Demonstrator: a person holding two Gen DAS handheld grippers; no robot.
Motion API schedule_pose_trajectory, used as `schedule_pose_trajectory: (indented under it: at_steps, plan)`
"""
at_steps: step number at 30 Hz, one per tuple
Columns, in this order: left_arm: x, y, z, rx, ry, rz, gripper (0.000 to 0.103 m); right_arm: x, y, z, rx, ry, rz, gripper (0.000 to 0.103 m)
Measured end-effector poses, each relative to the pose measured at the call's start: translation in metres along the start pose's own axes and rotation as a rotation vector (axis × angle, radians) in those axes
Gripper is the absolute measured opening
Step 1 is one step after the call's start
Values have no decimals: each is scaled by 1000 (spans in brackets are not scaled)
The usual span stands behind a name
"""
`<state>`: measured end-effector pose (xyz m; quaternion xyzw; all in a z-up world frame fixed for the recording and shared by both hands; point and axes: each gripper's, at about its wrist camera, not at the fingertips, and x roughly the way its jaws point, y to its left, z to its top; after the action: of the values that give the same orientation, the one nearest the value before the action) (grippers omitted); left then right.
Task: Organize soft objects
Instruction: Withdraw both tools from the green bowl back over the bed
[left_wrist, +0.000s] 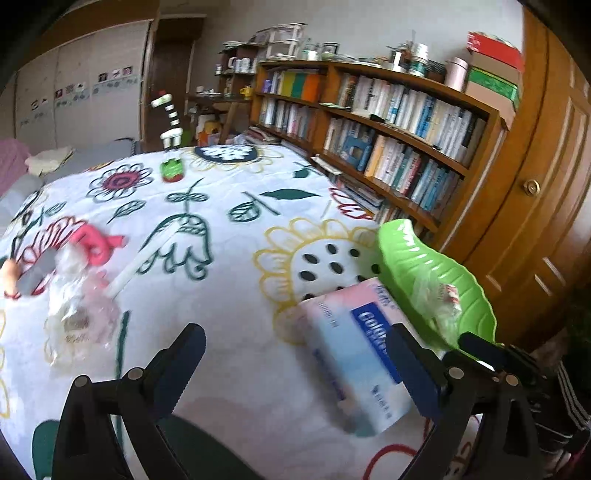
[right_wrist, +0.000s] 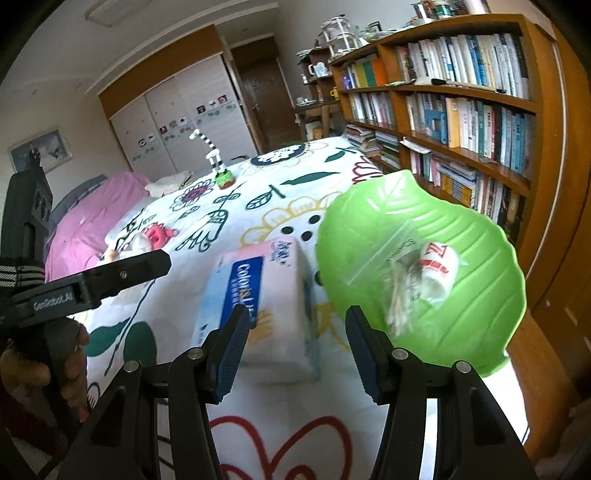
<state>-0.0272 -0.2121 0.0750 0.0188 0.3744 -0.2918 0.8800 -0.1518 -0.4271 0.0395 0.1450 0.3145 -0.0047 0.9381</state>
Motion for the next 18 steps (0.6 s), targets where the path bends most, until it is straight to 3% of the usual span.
schedule_pose_trajectory:
  at_steps: [18]
  plan:
    - [-38,99,-31,-216,-44,119,102,20,88,4,-138,17,136,56]
